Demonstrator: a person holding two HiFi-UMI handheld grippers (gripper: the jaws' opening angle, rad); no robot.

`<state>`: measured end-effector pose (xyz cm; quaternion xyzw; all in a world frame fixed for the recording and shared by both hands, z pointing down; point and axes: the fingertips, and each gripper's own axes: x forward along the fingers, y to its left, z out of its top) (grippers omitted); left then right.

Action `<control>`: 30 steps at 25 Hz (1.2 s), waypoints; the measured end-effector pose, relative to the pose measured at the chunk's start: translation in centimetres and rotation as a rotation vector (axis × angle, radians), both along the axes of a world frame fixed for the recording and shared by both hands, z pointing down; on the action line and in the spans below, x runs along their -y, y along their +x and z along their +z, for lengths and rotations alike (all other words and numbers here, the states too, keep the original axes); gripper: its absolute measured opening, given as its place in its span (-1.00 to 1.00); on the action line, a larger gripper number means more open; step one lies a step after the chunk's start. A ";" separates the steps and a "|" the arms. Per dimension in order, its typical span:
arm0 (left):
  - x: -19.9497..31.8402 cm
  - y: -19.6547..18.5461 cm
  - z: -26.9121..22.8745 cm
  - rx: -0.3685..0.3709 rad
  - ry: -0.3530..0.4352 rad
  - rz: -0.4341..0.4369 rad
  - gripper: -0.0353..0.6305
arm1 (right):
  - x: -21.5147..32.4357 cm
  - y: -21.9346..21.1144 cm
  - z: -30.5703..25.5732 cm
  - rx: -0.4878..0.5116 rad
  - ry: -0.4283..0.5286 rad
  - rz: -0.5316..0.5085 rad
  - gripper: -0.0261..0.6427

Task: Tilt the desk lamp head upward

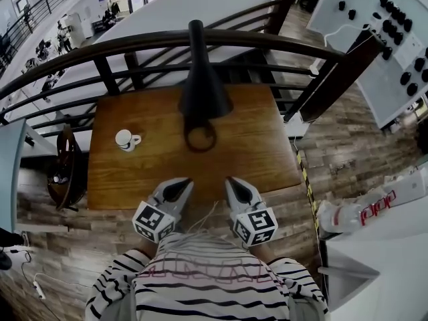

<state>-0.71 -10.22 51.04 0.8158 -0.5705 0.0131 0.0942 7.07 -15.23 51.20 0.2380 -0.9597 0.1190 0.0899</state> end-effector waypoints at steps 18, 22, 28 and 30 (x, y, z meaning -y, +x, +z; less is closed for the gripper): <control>0.4 0.2 0.2 0.002 -0.015 0.014 -0.88 | -0.2 0.3 1.0 -0.033 -0.006 0.004 -0.92; 0.2 0.6 -0.1 0.006 -0.013 0.026 -0.88 | -0.2 0.7 0.3 -0.027 0.014 0.019 -0.92; -0.2 0.7 -0.2 0.011 -0.017 0.035 -0.88 | -0.1 0.9 -0.4 -0.016 0.023 0.038 -0.92; -0.3 0.6 -0.1 0.014 -0.018 0.036 -0.88 | -0.1 0.9 -0.5 -0.015 0.027 0.038 -0.92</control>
